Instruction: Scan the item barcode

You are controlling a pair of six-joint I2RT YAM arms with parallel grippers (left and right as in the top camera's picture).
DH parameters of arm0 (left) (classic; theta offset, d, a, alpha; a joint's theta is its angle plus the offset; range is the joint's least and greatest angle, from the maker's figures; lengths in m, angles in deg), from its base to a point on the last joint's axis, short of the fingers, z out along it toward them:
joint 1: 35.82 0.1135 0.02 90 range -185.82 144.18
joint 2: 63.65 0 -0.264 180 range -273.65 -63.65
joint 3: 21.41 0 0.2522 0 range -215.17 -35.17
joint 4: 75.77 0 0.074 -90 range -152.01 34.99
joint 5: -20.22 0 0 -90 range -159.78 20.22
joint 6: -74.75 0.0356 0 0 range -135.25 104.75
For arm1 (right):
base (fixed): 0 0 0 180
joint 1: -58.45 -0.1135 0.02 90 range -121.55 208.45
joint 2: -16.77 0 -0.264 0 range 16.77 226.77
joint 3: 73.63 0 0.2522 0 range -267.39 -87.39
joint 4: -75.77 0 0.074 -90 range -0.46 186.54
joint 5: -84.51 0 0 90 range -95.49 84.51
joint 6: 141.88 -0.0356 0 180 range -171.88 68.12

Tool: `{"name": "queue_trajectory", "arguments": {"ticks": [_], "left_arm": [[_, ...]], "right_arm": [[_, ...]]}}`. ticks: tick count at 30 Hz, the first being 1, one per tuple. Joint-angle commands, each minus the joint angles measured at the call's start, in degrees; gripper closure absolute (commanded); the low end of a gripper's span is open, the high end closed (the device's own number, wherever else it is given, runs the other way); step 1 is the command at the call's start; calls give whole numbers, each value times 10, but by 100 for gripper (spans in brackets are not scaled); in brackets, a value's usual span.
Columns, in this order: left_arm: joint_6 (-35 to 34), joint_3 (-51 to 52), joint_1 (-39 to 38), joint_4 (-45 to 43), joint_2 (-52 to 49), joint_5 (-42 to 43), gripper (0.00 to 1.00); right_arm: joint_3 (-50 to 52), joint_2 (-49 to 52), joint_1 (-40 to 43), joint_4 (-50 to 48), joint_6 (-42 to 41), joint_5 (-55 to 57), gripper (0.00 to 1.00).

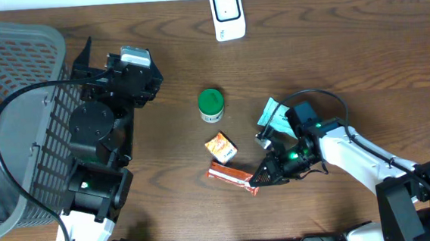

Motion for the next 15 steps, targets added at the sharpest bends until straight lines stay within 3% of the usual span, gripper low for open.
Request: {"name": "queue_trajectory", "arguments": {"ticks": [1, 8, 12, 15], "left_arm": [[-5, -5, 3, 0, 0, 10, 2], [-5, -5, 3, 1, 0, 9, 2], [-5, -5, 3, 7, 0, 9, 2], [-5, -5, 3, 7, 0, 9, 2]], "right_arm": [[9, 1, 26, -12, -44, 48, 99], [8, 0, 28, -15, -8, 25, 99], [-1, -8, 28, -10, 31, -79, 99], [-8, -29, 28, 0, 75, -217, 99]]}}
